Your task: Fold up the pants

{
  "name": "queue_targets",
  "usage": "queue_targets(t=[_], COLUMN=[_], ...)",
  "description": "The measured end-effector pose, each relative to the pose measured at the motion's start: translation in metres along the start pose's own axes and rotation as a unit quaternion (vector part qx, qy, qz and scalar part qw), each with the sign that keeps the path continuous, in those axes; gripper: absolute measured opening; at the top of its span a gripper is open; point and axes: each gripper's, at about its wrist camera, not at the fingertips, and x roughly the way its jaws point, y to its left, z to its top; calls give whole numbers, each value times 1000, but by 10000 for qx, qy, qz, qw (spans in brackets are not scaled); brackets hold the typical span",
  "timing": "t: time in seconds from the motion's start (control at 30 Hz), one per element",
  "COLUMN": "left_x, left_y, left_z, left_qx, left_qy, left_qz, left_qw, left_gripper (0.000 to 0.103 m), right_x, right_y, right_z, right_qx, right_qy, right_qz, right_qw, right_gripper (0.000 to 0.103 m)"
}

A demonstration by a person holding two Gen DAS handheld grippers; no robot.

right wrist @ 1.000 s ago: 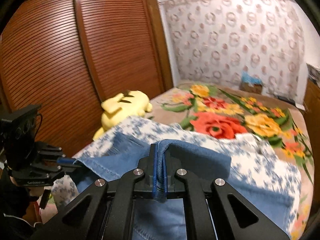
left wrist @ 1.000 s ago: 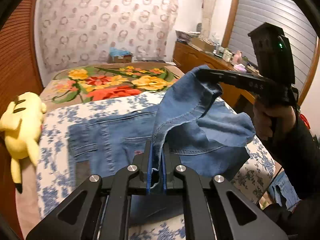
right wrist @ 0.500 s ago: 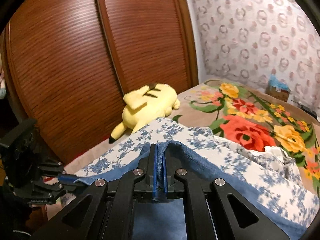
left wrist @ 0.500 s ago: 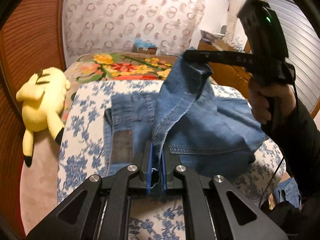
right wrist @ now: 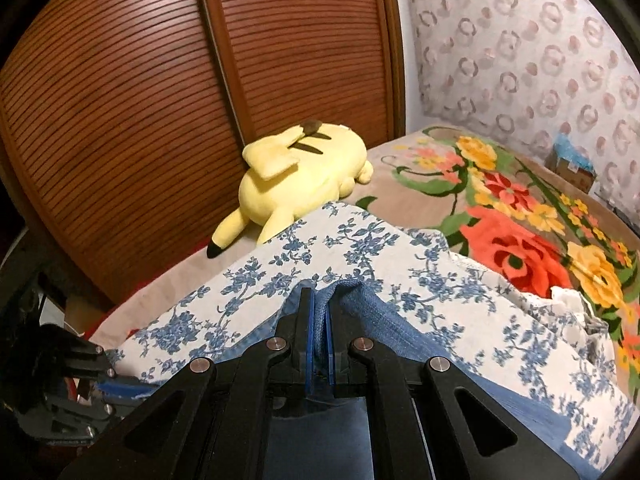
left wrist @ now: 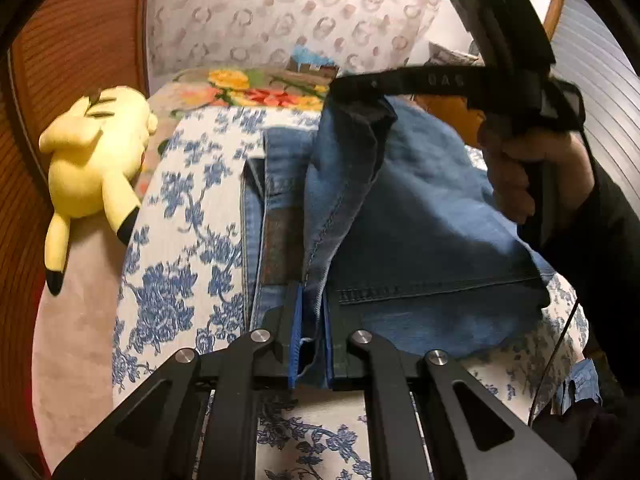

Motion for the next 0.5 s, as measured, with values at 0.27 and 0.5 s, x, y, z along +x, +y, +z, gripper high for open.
queue_targets(t=[0.27, 0.5], left_x=[5, 5], left_y=[4, 6], left_z=[-4, 0], left_qx=[-107, -102], left_qy=[60, 43], left_qz=[30, 52], left_qw=[9999, 9999], left_gripper=[11, 14], right_x=[25, 4], right_y=[3, -1], right_z=[7, 2], right_qx=[2, 105], right_qy=[152, -92], right_qz=[26, 289], right_qw=[9999, 9995], right_gripper=[5, 22])
